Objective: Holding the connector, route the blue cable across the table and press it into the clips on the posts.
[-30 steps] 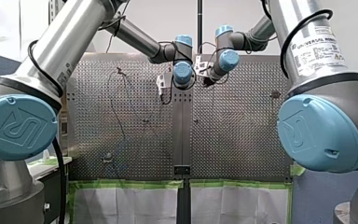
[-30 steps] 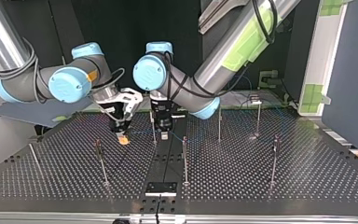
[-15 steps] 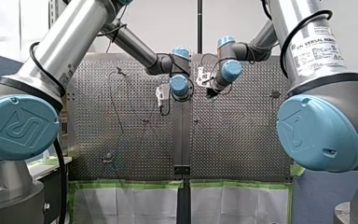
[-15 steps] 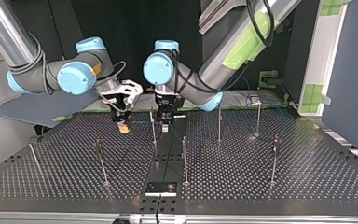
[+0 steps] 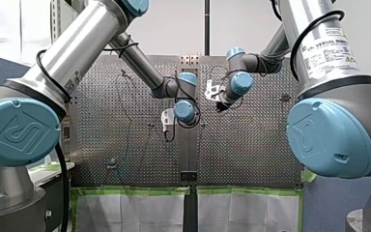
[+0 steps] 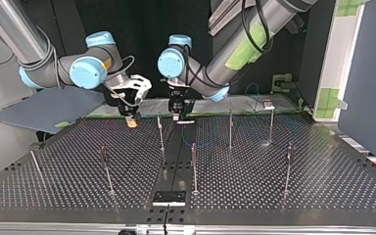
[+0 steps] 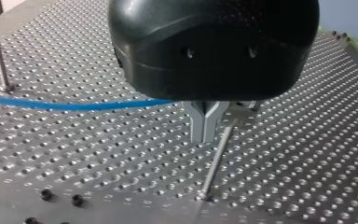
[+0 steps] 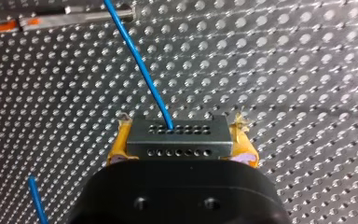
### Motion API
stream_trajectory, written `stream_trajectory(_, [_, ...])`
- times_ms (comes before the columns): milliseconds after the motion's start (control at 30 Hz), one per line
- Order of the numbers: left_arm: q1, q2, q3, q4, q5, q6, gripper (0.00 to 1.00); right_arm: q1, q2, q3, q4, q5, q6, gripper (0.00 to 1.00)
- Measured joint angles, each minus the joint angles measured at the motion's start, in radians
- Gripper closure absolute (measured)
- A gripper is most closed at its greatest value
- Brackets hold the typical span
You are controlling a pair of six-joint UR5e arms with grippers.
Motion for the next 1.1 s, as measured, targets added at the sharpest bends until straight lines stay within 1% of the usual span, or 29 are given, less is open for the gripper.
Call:
stream_trajectory(133, [0.0,-0.001,-0.034,0.034,0.005,-0.002,1.0,0.0,0.0,0.024,-0.008,0.014,-0.015,1.0])
stream_trajectory(333, [-0.001,-0.001,-0.093,0.085,0.01,-0.008,1.0,-0.004,0.001,0.042,-0.019,0.018,-0.023,1.0])
stream_trajectory(467, [0.001,-0.001,-0.129,0.108,0.014,-0.012,1.0,-0.01,0.002,0.059,-0.045,0.018,-0.04,1.0])
stream_trajectory(600, [0.006,-0.002,-0.156,0.136,0.033,-0.016,1.0,-0.015,0.009,0.068,-0.073,0.017,-0.045,1.0])
stream_trajectory(733, [0.008,-0.002,-0.153,0.151,0.062,-0.018,1.0,-0.019,0.033,0.073,-0.082,0.016,-0.047,1.0])
stream_trajectory(867, [0.007,-0.003,-0.131,0.156,0.087,-0.024,1.0,-0.021,0.063,0.076,-0.085,0.014,-0.051,1.0])
stream_trajectory(1100, [0.013,-0.005,-0.088,0.147,0.099,-0.038,1.0,-0.033,0.077,0.076,-0.112,0.011,-0.046,1.0])
